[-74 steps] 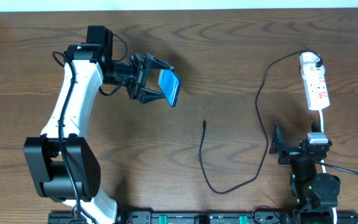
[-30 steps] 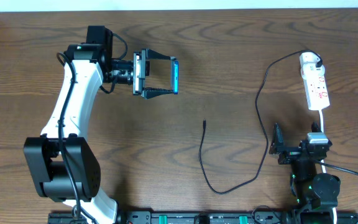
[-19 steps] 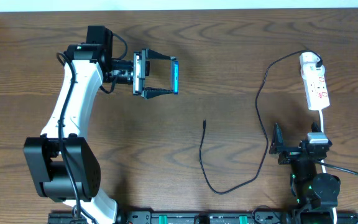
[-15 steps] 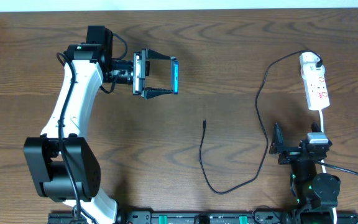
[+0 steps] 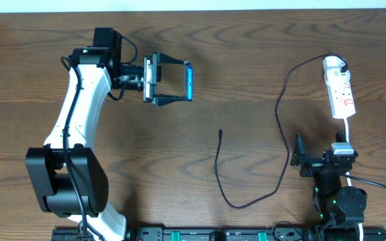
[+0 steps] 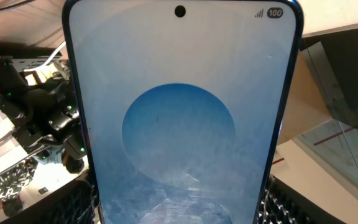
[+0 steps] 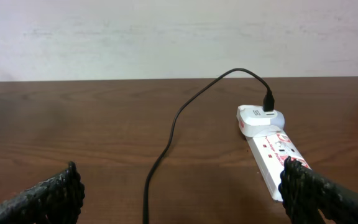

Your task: Plug charger to phone and switch on socket

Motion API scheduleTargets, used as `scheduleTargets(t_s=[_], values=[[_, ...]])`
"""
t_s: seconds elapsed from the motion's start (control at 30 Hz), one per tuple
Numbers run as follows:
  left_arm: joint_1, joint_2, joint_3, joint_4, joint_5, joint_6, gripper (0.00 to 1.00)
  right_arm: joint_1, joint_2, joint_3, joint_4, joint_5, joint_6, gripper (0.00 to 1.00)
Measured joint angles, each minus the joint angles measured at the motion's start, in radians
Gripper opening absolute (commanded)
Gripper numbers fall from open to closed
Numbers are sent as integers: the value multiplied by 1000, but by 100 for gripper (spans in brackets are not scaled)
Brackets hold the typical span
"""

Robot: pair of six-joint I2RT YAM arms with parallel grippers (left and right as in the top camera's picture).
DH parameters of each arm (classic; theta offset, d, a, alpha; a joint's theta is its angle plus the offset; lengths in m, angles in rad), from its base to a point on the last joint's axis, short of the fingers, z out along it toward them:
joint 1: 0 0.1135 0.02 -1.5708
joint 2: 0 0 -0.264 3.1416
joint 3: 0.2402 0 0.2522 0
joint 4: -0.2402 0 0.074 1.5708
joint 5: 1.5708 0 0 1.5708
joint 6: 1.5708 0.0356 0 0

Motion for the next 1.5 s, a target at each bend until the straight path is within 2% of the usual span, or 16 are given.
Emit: scheduleTargets(t_s=[0.53,0.73,1.23,1.37,1.5], values=[[0,0,0,0,-2,0,7,0,0,0,0,0,0,99],[0,0,0,0,-60,0,7,0,0,0,0,0,0,99],[0,0,0,0,-672,-3,7,0,0,0,0,0,0,99],[0,0,0,0,-796,-3,7,0,0,0,0,0,0,99],[0,0,0,0,-859,-3,7,0,0,0,0,0,0,99]])
